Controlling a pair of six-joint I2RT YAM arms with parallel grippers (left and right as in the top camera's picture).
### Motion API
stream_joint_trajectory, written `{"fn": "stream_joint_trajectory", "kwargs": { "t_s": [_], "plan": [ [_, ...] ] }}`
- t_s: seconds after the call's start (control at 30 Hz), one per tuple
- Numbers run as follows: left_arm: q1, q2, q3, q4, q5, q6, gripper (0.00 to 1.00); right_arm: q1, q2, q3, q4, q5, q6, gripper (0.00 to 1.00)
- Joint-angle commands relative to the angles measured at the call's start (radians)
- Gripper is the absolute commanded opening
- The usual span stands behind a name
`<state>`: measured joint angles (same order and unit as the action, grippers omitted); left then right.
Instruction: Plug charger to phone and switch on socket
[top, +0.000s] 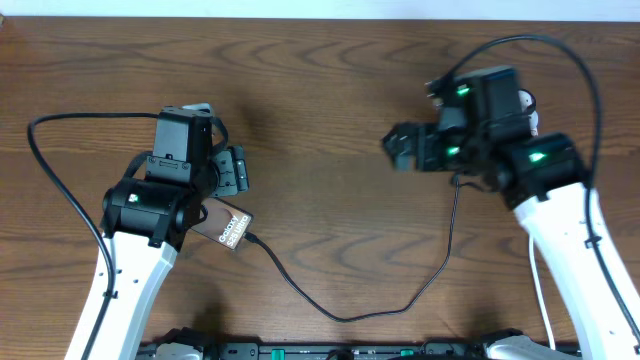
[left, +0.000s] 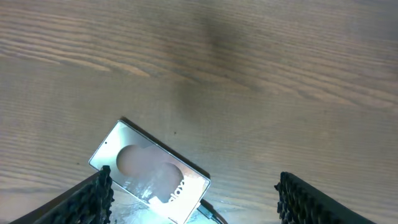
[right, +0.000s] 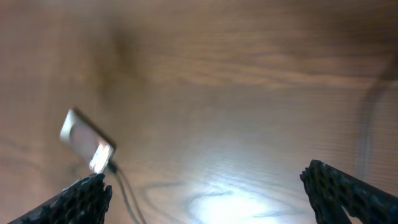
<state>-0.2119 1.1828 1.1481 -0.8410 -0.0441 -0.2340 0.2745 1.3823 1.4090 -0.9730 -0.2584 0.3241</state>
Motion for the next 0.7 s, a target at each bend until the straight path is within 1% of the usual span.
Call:
{"fn": "stream_joint_trajectory", "kwargs": {
  "t_s": [0.0, 0.2, 0.33, 0.53, 0.67],
  "plan": [
    [-0.003, 0.001, 0.015, 0.0, -0.02, 0.016, 0.98, -0.147, -0.001, 0.083, -0.024, -0.091, -0.058, 0.99],
    [-0.003, 0.001, 0.015, 0.0, -0.02, 0.016, 0.98, -0.395, 0.016, 0.24, -0.126, -0.175, -0.155, 0.99],
    [-0.003, 0.001, 0.015, 0.0, -0.021, 0.016, 0.98, -0.537, 0.077, 0.397, -0.217, -0.188, -0.215, 0.99],
    [-0.003, 0.001, 0.015, 0.0, -0.02, 0.016, 0.98, -0.703, 0.264, 0.649, -0.386, -0.232, -0.332, 0.99],
    [-0.003, 0.001, 0.015, 0.0, -0.021, 0.016, 0.98, -0.749, 0.415, 0.757, -0.478, -0.235, -0.42, 0.99]
  ]
}}
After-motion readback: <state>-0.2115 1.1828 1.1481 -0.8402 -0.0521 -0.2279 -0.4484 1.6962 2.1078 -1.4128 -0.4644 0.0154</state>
